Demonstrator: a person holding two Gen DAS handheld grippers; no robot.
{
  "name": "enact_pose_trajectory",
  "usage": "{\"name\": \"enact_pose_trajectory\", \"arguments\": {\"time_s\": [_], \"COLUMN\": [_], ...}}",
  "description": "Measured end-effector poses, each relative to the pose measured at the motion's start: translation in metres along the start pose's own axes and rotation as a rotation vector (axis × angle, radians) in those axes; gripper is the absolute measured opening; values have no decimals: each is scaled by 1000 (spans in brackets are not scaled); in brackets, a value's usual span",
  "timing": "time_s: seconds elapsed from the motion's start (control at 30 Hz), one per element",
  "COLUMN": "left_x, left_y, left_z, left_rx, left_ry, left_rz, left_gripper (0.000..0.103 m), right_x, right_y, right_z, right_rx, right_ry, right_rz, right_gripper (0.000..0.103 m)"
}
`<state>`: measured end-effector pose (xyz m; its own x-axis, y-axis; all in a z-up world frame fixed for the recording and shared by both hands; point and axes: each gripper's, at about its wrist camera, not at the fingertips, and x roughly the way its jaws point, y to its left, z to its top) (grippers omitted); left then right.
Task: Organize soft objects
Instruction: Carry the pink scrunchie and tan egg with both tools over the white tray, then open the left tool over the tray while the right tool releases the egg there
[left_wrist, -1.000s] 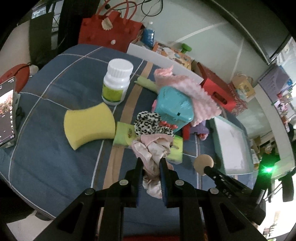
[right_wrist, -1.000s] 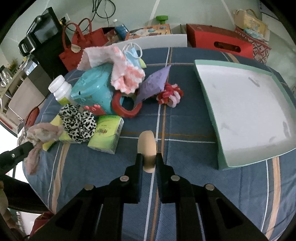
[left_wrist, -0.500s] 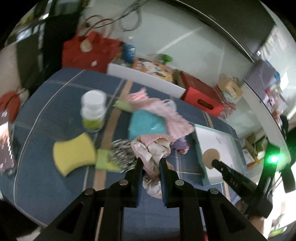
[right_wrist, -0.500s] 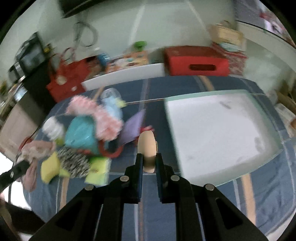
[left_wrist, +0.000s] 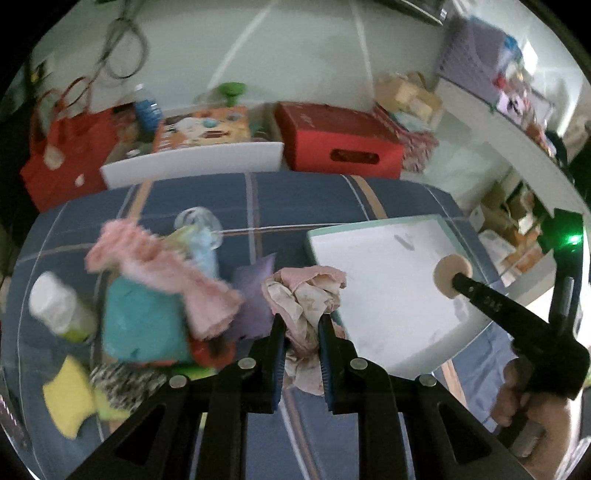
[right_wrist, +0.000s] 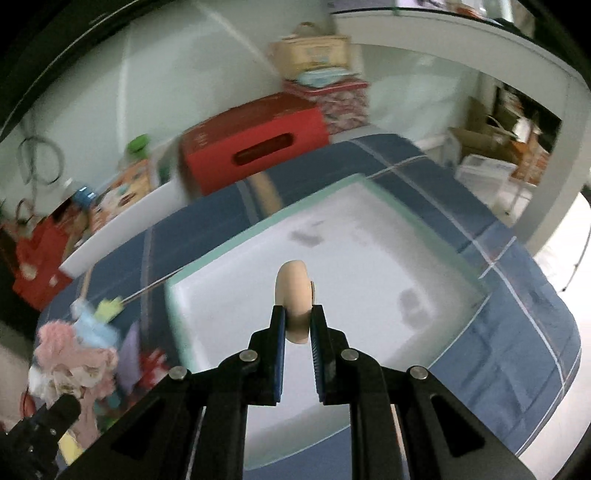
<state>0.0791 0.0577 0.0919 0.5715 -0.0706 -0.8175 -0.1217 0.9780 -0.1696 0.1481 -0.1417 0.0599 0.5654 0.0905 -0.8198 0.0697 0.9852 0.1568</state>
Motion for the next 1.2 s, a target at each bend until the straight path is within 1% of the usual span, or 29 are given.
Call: {"name": "enact_pose_trajectory", "arguments": {"time_s": [0.2,0.33,0.47,0.53,0.57,0.6,0.63,0.67,0.7,0.73,0.77,0.83,0.87,0.9,0.97,1.03,1.13,1.17,1.2], "left_x": [41,72,99,109,112,114,114,114,113,111,108,98,91,85,72,59,39,32,26], "left_y": [-47,-76,-99,-103,-103,-102,-100,-97,-93,-91,-88,-82,-78,-75,-66,-57,-41,-35,-29], "left_z": [23,32,36,36,36,36,35,35,35,35,35,34,33,33,30,27,20,18,15], "left_rx": [72,116,143,141,135,127,117,99,80,65,50,30,19,9,-18,-42,-77,-89,-100], "left_ry": [30,57,91,111,120,123,122,121,118,115,108,80,59,44,13,-13,-64,-81,-96], "left_rz": [-12,-4,-16,-35,-43,-45,-48,-54,-61,-69,-74,-76,-80,-84,-93,-92,-82,-75,-67], "left_gripper": [18,18,19,24,35,54,65,76,76,77,78,88,97,103,103,103,103,103,103], "right_x": [28,36,39,39,38,38,36,34,32,30,28,23,19,16,8,1,-9,-13,-15], "right_y": [-44,-66,-74,-76,-76,-76,-77,-76,-76,-74,-73,-70,-68,-66,-61,-57,-47,-42,-38], "right_z": [14,19,21,22,22,22,22,22,23,23,24,24,24,24,24,24,24,23,23], "right_rx": [82,114,120,127,130,131,133,134,132,130,126,110,101,92,81,69,39,27,17], "right_ry": [16,19,18,15,14,14,12,9,4,0,-3,-15,-22,-28,-45,-62,-91,-100,-106], "right_rz": [-82,-110,-115,-112,-111,-111,-114,-117,-113,-107,-106,-112,-116,-119,-120,-120,-111,-103,-94], "right_gripper": [13,14,15,15,16,23,38,45,55,59,60,66,68,71,75,83,86,89,93]}}
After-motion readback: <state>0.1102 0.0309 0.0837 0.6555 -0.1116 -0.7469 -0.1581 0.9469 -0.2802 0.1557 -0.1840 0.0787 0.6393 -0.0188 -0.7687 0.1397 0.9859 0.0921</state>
